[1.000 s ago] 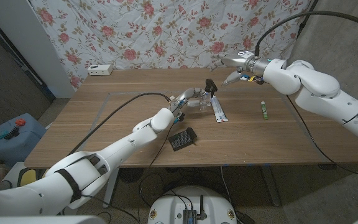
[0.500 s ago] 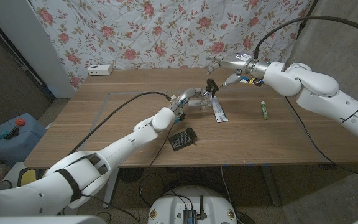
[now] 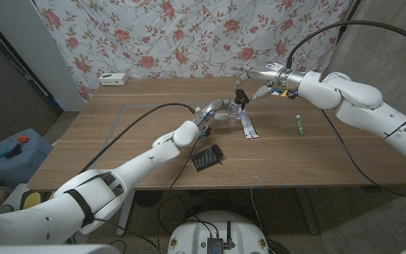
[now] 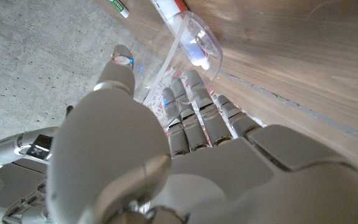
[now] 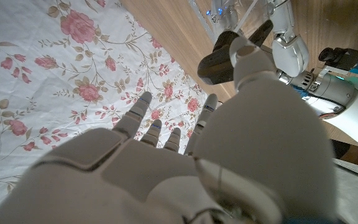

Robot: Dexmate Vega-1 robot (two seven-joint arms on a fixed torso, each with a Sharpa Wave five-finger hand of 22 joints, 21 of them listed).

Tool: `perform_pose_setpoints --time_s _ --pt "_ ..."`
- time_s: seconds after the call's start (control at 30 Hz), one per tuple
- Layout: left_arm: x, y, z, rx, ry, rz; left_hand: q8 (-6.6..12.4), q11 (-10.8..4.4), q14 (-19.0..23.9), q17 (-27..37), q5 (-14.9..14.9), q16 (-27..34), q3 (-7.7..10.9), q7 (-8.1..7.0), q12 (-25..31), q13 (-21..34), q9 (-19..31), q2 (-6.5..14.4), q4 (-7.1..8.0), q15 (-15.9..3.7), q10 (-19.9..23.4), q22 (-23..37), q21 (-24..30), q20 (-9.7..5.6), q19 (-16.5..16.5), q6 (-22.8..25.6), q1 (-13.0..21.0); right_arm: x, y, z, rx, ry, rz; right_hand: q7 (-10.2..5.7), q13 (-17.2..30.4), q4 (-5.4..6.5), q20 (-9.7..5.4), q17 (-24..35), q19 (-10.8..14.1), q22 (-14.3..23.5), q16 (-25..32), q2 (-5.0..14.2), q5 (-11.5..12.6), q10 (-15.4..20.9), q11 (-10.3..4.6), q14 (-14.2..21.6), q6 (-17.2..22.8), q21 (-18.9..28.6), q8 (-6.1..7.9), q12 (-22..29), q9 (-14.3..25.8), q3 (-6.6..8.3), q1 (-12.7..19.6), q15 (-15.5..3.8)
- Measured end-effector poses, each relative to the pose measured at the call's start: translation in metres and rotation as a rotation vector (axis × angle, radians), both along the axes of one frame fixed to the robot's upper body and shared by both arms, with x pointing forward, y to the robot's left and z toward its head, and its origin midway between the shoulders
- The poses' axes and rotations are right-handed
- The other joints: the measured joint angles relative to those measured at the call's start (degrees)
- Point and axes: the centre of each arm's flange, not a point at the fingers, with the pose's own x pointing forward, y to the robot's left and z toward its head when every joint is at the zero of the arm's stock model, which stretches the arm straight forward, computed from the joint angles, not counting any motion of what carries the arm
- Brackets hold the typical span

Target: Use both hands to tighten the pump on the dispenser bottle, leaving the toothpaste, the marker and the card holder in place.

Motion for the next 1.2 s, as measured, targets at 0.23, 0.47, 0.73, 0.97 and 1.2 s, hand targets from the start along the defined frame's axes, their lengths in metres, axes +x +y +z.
perform_pose_setpoints --time_s 0.23,0.47,0.73,0.97,1.2 --pt "0.001 -0.001 0.001 0.002 0.0 0.001 -0.04 -0.05 0.0 0.0 0.0 0.0 0.0 0.0 0.0 0.0 0.0 0.0 0.0 0.0 0.0 0.0 0.0 0.0 0.0 0.0 0.0 0.004 0.0 -0.003 -0.009 0.017 -0.005 0.0 0.0 0.48 -0.3 0.1 -0.3 0.0 0.0 0.0 0.4 0.0 0.01 0.0 0.8 0.0 0.21 0.4 -0.1 -0.48 0.0 0.0" --pt "0.001 -0.003 0.0 0.002 0.004 0.0 0.26 -0.05 0.0 0.0 0.0 0.0 -0.03 0.0 -0.1 0.0 0.0 0.0 0.03 0.0 0.1 0.0 0.0 0.0 0.0 0.0 0.0 0.007 0.0 -0.004 -0.015 0.037 -0.013 -0.2 0.0 0.78 -0.3 0.1 -0.3 0.0 0.3 0.0 0.4 0.2 0.24 0.0 1.4 0.0 0.21 0.4 -0.2 -0.79 0.0 0.0" --pt "0.002 -0.004 -0.001 0.002 0.005 -0.005 0.27 -0.05 0.0 0.0 0.0 0.0 -0.03 0.0 -0.1 0.0 0.0 0.0 0.03 0.0 0.1 0.0 0.0 0.0 0.0 0.0 0.0 0.011 0.001 -0.001 -0.015 0.063 -0.031 -0.2 0.0 1.32 -0.3 0.3 -0.3 0.0 0.3 0.01 0.9 0.2 1.09 -0.2 1.4 0.0 0.17 0.4 -0.4 -1.32 0.0 0.22" --pt "0.002 -0.005 -0.002 0.002 0.008 -0.007 0.27 -0.05 0.0 0.0 0.0 0.0 -0.03 0.01 -0.2 0.1 0.0 0.0 0.03 0.01 0.1 0.0 0.0 0.0 0.0 0.0 0.0 0.014 0.001 0.002 -0.012 0.095 -0.051 -0.1 0.0 1.58 -0.3 0.4 -0.3 0.0 0.3 -0.07 0.9 0.4 1.29 -0.5 0.7 0.0 -0.26 0.6 -0.7 -1.58 -0.7 0.53" --pt "0.002 -0.005 -0.003 0.001 0.01 -0.008 0.25 0.16 0.0 0.0 0.0 0.0 -0.04 0.01 0.0 0.3 0.0 0.0 0.04 0.01 0.3 0.0 0.0 0.0 0.0 0.0 0.0 0.015 0.001 0.005 -0.01 0.12 -0.067 -0.1 0.0 1.82 -0.08 0.4 -0.1 0.0 0.3 0.21 0.9 0.5 2.02 -0.5 0.7 0.0 -0.26 0.6 -0.7 -1.82 -1.0 0.52"
